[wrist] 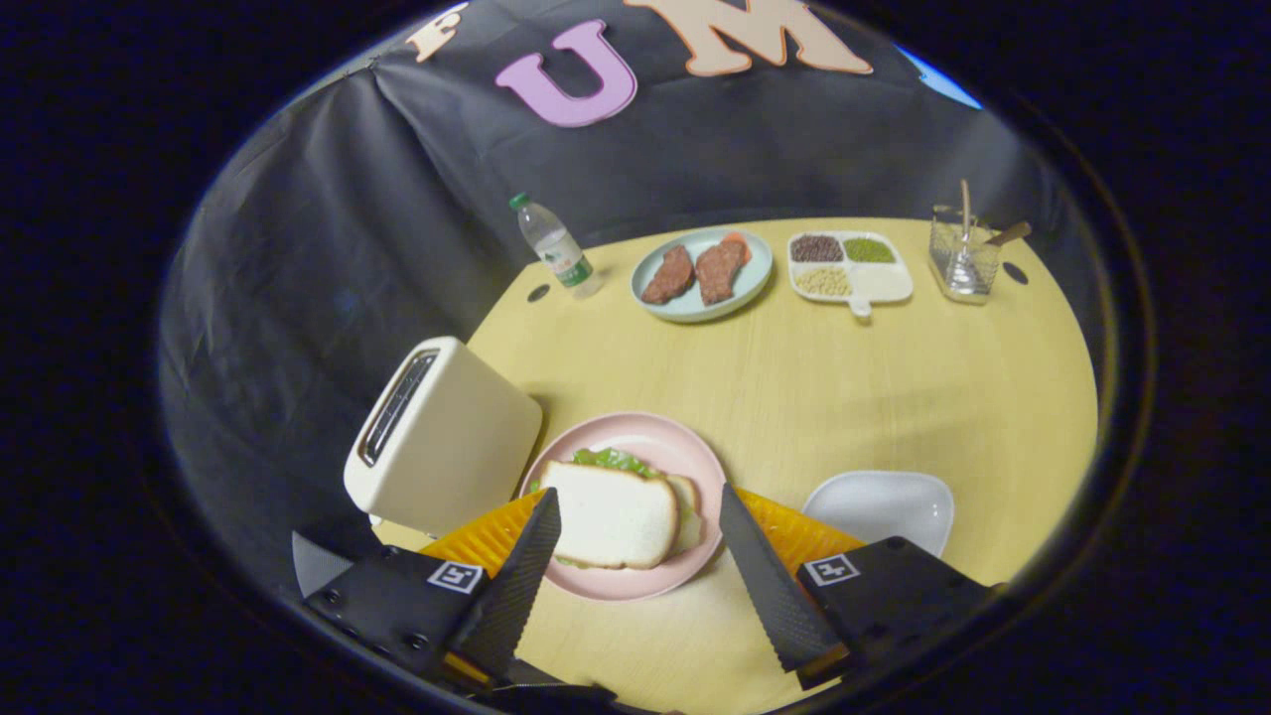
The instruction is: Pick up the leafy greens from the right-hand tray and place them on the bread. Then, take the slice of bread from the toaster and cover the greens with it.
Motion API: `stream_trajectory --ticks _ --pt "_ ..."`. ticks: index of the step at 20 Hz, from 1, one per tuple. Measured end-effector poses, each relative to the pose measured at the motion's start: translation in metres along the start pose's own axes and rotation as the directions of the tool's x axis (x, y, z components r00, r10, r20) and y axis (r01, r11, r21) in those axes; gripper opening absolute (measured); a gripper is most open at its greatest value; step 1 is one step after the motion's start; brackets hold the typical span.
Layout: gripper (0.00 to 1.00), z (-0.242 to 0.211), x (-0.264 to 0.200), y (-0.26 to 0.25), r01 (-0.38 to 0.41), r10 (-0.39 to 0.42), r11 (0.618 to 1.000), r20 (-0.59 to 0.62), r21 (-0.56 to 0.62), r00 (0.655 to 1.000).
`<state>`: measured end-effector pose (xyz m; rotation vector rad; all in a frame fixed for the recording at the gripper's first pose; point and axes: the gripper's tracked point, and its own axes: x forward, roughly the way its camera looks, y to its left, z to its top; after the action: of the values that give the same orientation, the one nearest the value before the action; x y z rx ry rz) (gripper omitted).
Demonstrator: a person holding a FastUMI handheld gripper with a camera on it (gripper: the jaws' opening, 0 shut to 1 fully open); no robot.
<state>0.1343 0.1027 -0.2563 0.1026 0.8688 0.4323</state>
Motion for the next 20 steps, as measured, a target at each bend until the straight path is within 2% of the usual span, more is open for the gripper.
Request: stream_trajectory --ticks 2,4,8,10,12,16,20 --pt "1.00 0.024 -0.019 -0.002 0.041 -0.037 0.999 0.131 -0.028 0.991" --pt "1.00 0.053 -0.042 -0.006 0.094 -0.077 0.994 0.275 -0.050 0.958" --pt "1.00 0.098 -0.104 0.004 0.157 -0.105 0.986 0.504 -0.061 0.857" --pt "1.00 0.110 -0.131 0.006 0.215 -0.126 0.973 0.584 -0.087 0.802" --pt "1.00 0.115 -0.156 0.005 0.278 -0.158 0.956 0.638 -0.092 0.754" --pt "1.00 0.112 -0.193 0.005 0.345 -0.204 0.937 0.717 -0.053 0.666" --pt "1.00 0.094 -0.206 -0.003 0.365 -0.249 0.931 0.726 -0.003 0.641"
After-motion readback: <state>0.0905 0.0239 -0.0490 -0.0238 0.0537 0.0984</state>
